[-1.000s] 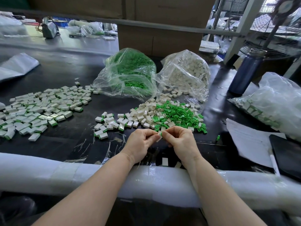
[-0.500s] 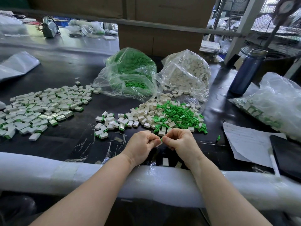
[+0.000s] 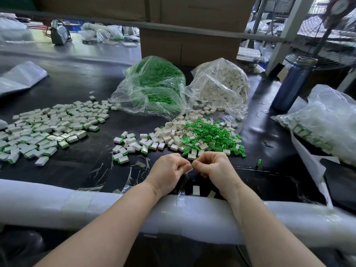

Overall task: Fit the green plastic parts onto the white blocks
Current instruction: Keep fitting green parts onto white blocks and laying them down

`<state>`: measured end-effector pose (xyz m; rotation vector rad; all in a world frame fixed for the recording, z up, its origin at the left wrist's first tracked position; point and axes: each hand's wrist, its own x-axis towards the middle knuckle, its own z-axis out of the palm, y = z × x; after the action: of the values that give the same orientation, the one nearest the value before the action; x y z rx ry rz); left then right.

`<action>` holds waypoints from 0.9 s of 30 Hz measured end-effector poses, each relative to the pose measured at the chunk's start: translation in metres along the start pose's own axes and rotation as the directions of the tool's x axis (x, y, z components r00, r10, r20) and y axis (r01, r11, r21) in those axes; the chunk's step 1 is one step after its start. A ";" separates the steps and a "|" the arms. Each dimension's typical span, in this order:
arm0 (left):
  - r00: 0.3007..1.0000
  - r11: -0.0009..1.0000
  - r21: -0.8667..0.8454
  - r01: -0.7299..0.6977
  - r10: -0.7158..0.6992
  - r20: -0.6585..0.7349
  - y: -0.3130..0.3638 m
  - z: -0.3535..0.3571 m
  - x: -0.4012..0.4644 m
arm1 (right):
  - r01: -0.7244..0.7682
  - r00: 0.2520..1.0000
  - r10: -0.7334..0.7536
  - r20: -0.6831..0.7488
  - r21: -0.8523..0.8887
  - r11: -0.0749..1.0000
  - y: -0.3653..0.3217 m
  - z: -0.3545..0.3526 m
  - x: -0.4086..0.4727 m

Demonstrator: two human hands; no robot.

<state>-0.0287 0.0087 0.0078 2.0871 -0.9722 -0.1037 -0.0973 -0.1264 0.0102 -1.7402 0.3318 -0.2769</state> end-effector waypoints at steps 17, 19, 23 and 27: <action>0.985 0.952 -0.258 0.162 -0.172 -0.019 -0.002 0.001 0.002 | 0.061 0.986 -0.051 -0.159 0.056 0.997 0.002 0.009 0.002; 0.988 0.958 -0.252 0.139 -0.152 -0.032 -0.003 0.001 0.002 | 0.081 0.987 -0.064 -0.146 0.113 0.990 0.001 0.008 0.001; 0.987 0.948 -0.283 0.147 -0.161 -0.027 -0.002 0.000 0.002 | 0.093 0.987 -0.074 -0.141 0.133 0.987 -0.001 0.007 -0.001; 0.983 0.929 -0.327 0.176 -0.183 0.007 -0.004 0.000 0.002 | 0.084 0.988 -0.073 -0.139 0.071 0.994 0.000 0.007 0.000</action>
<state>-0.0247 0.0085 0.0058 1.8596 -0.6932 -0.3126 -0.0949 -0.1196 0.0086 -1.6643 0.3471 -0.4613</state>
